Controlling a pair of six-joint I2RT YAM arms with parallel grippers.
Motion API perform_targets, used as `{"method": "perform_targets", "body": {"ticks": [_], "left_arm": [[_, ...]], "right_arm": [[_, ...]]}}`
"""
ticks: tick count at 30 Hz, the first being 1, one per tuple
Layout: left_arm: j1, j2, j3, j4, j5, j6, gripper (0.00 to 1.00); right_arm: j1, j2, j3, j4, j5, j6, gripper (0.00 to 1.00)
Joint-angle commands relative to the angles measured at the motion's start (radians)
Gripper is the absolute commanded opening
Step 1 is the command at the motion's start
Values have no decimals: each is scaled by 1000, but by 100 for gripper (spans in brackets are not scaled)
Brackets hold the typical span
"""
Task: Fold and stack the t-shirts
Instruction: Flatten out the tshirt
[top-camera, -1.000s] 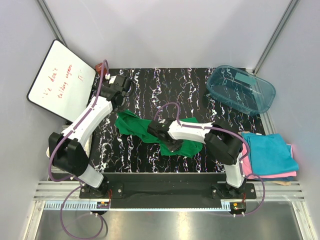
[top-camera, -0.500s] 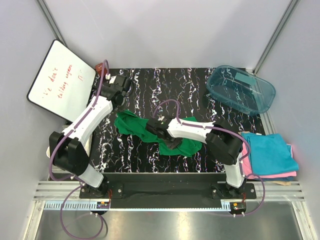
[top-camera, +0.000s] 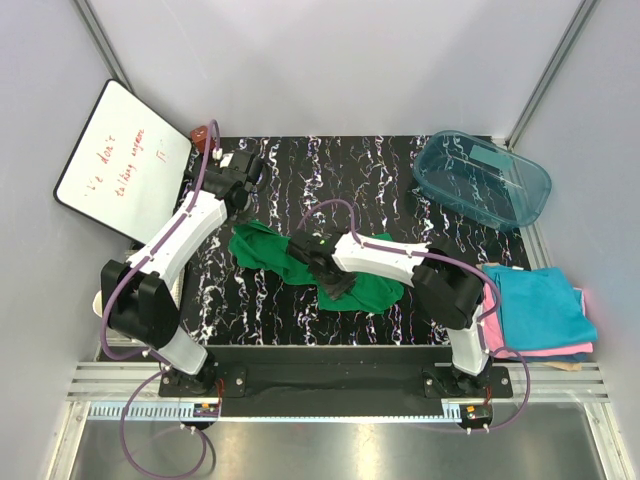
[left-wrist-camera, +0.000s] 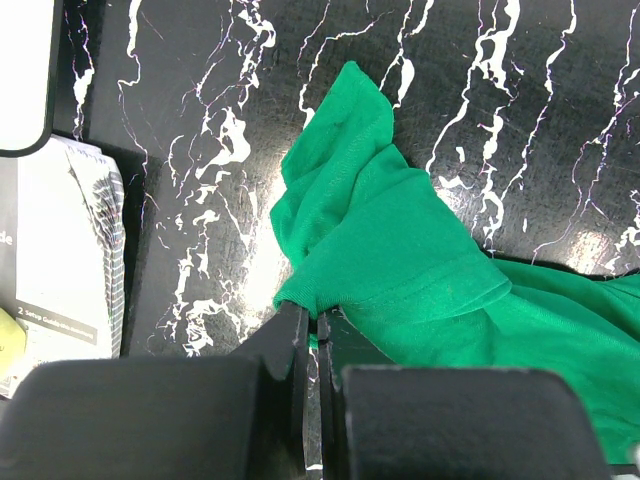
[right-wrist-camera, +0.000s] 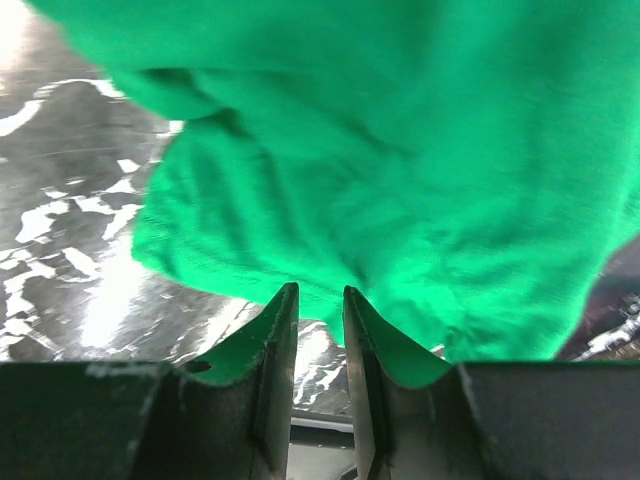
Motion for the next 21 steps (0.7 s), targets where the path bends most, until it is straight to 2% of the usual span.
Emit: {"method": "perform_targets", "body": {"ticks": [1,2,6,17,21], "left_arm": [[7,-2,44,16,-10,16,0],[7,-2,42,14,-8,15,0],[7,-5,41,13,-10,13,0],[7,-5,36,13,-11,15,0],[7,-8,36,11,-13,15,0]], "right_arm": [[4,-12,48,49,-97,-33,32],[5,-1,54,52,-93,-33,32],[4,18,52,26,108,1,30],[2,93,53,0,184,-2,28],[2,87,52,2,207,-1,15]]}}
